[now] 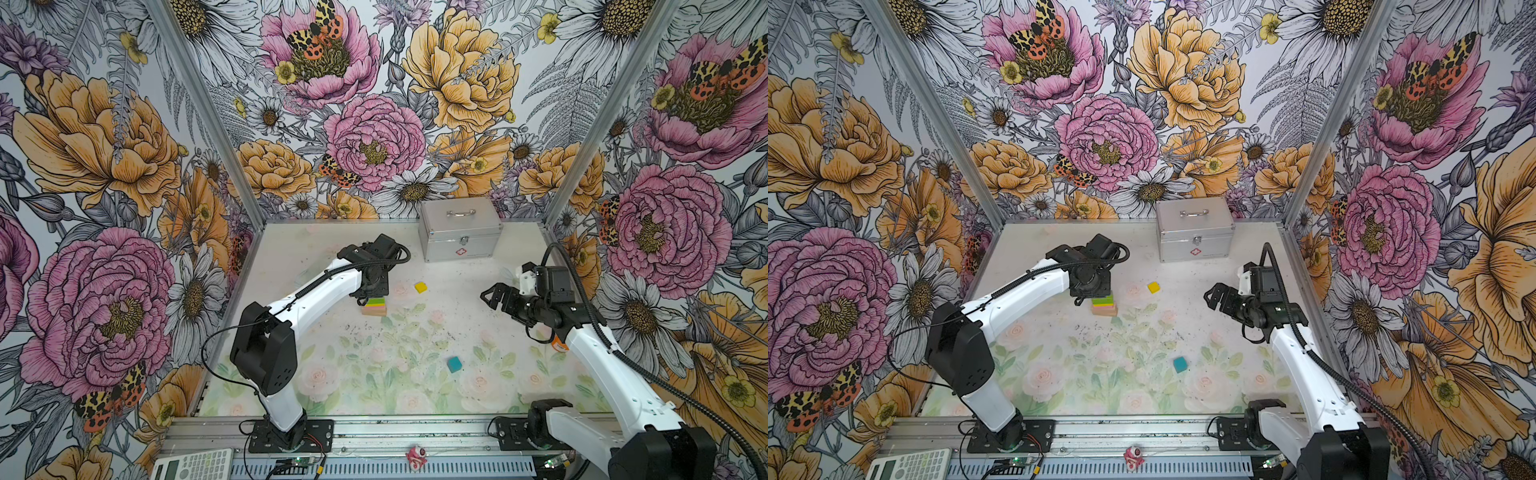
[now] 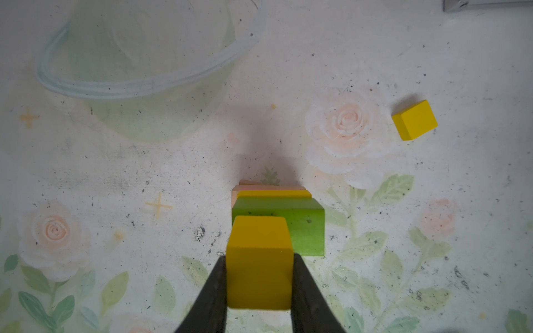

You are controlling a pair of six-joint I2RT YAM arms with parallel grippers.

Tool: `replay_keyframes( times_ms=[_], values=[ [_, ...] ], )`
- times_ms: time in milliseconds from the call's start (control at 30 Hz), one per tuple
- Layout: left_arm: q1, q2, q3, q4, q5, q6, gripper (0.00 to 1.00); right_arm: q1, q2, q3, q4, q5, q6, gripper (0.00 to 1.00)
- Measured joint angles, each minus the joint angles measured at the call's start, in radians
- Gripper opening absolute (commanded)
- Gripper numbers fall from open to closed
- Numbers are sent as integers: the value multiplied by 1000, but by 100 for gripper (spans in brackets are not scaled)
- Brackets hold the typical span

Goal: Build the wood block tower
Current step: 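Lower the held yellow cube onto the green block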

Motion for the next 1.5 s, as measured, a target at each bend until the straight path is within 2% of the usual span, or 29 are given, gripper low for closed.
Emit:
replay_keyframes(
  times_ms=[1500],
  values=[
    [12,20,12,0,0,30,35,0,0,24,-18,16,-15,100]
  ],
)
